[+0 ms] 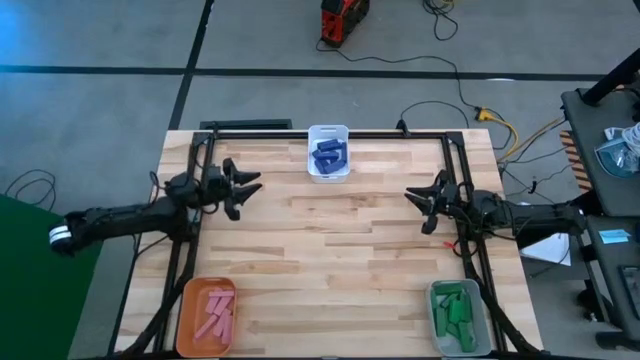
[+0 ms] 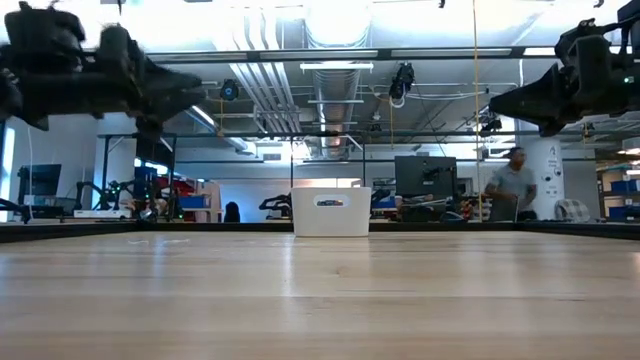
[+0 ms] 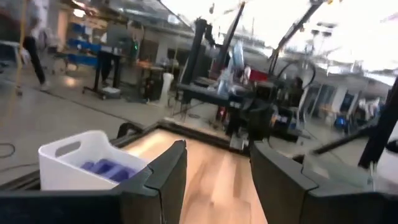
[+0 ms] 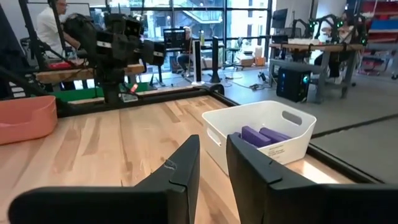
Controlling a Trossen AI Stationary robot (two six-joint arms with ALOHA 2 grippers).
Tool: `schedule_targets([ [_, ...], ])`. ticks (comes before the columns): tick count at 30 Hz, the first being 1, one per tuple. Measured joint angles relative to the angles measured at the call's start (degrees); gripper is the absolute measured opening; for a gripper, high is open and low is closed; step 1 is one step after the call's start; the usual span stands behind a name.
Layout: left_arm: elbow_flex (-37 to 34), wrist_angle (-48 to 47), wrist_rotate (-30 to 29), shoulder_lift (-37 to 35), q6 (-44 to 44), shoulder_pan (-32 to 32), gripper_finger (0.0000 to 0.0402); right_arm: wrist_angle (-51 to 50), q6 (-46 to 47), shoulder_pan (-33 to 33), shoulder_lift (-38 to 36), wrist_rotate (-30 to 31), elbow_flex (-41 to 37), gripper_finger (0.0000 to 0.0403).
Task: Sort blocks
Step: Return to Home Position
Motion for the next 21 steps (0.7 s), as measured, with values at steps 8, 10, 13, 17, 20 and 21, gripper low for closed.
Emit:
schedule_targets([
  [8, -0.20, -18.28, -8.84, -19.23, 0.16, -11.97, 0.0155, -0.15, -0.15, 0.01, 0.66, 0.02, 0.04, 0.0087],
  [10, -0.20, -25.99, -10.77, -24.78, 0.28, -14.41, 0.0155, -0.17, -0.16, 0.01, 0.69, 0.02, 0.04, 0.0089],
  [13, -0.20, -38.77, -10.82, -31.98, 5.43, -16.93, 0.0155, -0.14, -0.17, 0.01, 0.64, 0.02, 0.04, 0.0091],
  [17, 0.22, -43.45, -14.08, -35.74, 16.21, -18.23, 0.0155, -0.13, -0.17, 0.01, 0.69, 0.03, 0.04, 0.0084],
  [20, 0.20, -43.58, -14.96, -35.74, 18.20, -19.04, 0.0155, -0.16, -0.19, -0.01, 0.77, 0.00, 0.04, 0.0075],
  [21, 0.20, -43.66, -14.48, -35.73, 17.16, -19.40, 0.0155, -0.12, -0.17, -0.01, 0.79, 0.02, 0.04, 0.0072],
])
